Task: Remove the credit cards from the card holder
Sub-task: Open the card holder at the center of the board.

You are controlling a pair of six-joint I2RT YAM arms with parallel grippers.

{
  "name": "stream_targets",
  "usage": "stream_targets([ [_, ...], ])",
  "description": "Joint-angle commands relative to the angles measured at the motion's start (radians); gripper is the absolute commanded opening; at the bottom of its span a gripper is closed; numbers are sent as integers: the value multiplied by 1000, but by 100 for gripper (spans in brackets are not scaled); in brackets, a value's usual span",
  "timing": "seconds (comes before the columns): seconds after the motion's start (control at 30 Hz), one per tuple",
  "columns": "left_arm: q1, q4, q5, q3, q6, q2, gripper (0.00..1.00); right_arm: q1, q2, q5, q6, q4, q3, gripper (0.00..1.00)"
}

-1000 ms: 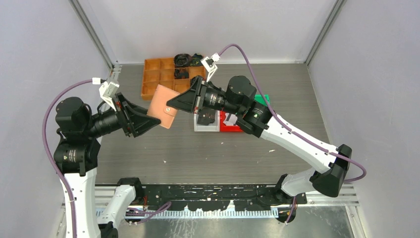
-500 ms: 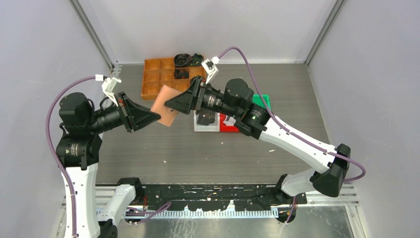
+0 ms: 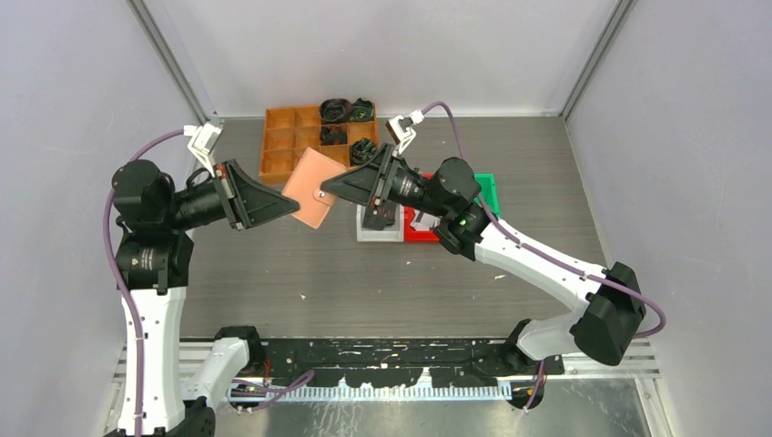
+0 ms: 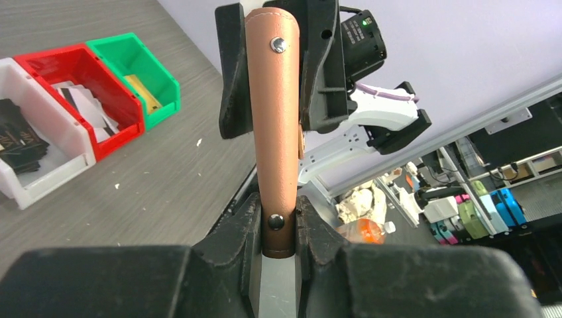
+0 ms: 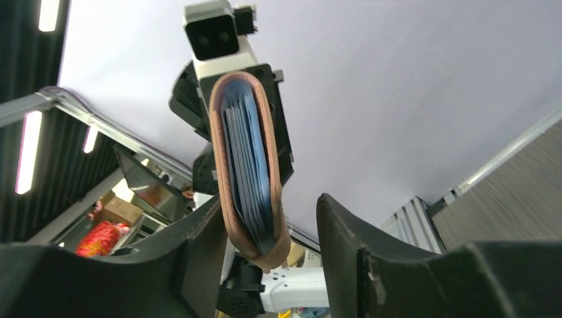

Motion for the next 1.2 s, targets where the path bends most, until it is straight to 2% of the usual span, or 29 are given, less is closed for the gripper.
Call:
stream_targets([
  [0.0, -1, 132, 50, -5, -101, -35, 0, -11, -49, -34, 87, 199, 9, 54],
  [0.23, -1, 90, 40, -30, -65, -68, 1, -11, -26, -42, 87, 170, 49, 22],
  [0.27, -1, 78, 36, -26, -59, -71, 5, -10, -26, -43, 78, 147, 55, 17],
  [0.37, -1, 36, 27, -13, -32, -64, 42, -8, -33, -42, 36, 74, 71, 6],
  [0.4, -1, 35, 31, -12, -26, -61, 48, -9, -33, -44, 14, 45, 80, 3],
  [0.43, -1, 36, 35, -12, -19, -58, 49, -9, -34, -48, -4, 1, 91, 1],
  [0.63, -1, 17, 48, -18, 17, -43, 43, 11, -13, -72, -88, -103, 142, 1],
  [0.77, -1, -2, 41, -24, 53, -44, 32, 44, 9, -55, -148, -144, 167, 1],
  [0.83, -1, -24, 34, -21, 95, -42, 22, 52, 23, -51, -173, -182, 183, 1],
  [0.87, -1, -38, 29, -20, 116, -42, 16, 53, 28, -44, -182, -202, 186, 4],
  [0.93, -1, -98, -3, -4, 201, -44, 6, 45, 15, 21, -218, -300, 193, 38],
  [0.97, -1, -152, -28, 10, 275, -45, 3, 40, -2, 68, -248, -372, 201, 46],
  [1.07, -1, -273, -155, 33, 501, -63, 0, 39, -50, 352, -365, -698, 281, 62],
  [1.13, -1, -284, -250, 21, 599, -87, 0, 39, -63, 509, -366, -821, 315, 64],
  [1.17, -1, -273, -287, 7, 634, -102, 0, 41, -66, 530, -362, -840, 318, 63],
])
